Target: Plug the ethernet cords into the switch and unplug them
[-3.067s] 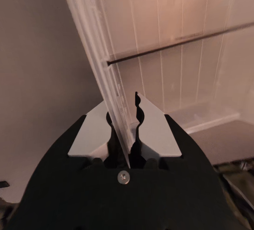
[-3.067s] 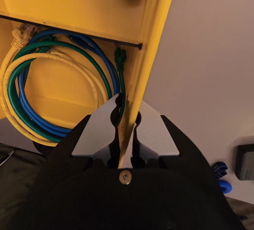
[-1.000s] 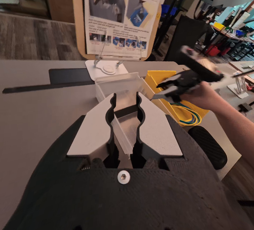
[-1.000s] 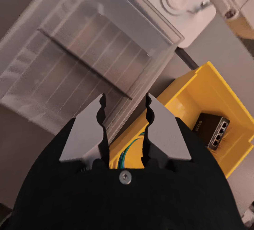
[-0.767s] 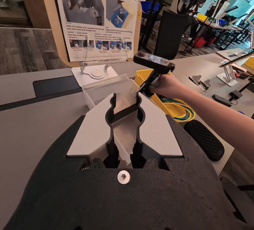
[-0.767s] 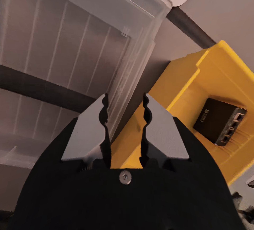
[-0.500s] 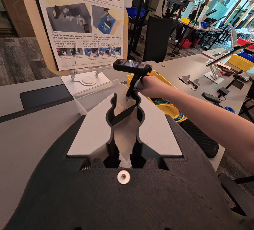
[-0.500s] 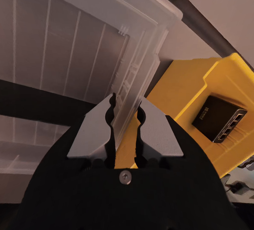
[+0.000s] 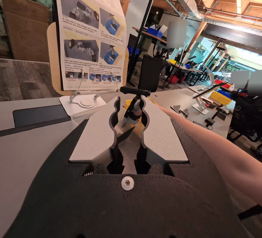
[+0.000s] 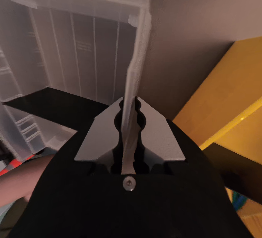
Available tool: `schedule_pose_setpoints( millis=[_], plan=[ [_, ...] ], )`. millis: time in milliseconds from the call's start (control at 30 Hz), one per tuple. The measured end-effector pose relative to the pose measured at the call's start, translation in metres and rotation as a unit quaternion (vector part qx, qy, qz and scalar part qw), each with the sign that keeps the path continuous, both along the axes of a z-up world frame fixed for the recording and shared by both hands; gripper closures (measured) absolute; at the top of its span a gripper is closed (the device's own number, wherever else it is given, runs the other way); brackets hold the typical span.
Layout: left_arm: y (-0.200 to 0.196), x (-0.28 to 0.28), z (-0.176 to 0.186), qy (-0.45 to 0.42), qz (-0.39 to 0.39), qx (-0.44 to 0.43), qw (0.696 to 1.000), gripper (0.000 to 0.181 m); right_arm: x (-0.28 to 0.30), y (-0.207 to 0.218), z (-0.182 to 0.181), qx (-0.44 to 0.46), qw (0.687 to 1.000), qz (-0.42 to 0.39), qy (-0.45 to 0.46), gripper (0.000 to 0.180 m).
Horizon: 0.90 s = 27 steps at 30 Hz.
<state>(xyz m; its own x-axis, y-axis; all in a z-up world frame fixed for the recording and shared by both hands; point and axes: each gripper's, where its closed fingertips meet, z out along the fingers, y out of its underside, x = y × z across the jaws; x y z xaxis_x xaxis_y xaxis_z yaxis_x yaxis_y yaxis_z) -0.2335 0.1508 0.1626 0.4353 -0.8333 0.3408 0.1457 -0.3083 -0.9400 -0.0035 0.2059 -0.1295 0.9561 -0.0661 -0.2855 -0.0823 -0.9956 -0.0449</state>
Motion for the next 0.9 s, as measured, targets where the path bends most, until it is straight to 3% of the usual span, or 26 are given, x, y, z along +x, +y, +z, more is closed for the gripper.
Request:
schedule_pose_setpoints(
  millis=[67, 267, 533, 600, 733, 900],
  plan=[
    [-0.002, 0.001, 0.0, 0.007, 0.004, 0.004, 1.0, 0.153, -0.009, -0.001, 0.012, 0.006, 0.999, 0.004, 0.033, 0.165],
    [-0.015, 0.001, 0.006, 0.001, 0.0, 0.008, 1.0, 0.148, -0.006, -0.011, 0.061, 0.024, 0.998, 0.056, -0.026, 0.171],
    [-0.037, -0.023, 0.039, -0.076, 0.027, 0.049, 0.996, 0.152, 0.006, -0.028, 0.192, 0.138, 0.988, 0.053, 0.041, 0.176],
    [-0.043, -0.023, 0.042, -0.089, 0.025, 0.045, 0.995, 0.148, 0.032, -0.044, 0.223, 0.16, 0.985, 0.046, 0.045, 0.176],
    [-0.045, 0.01, 0.025, -0.045, -0.003, 0.005, 0.999, 0.12, 0.118, -0.088, 0.26, 0.181, 0.983, -0.015, 0.014, 0.175],
    [-0.056, 0.1, -0.015, 0.056, -0.132, -0.046, 0.989, 0.116, 0.251, -0.169, 0.258, 0.159, 0.976, -0.128, -0.074, 0.173]
  ],
)
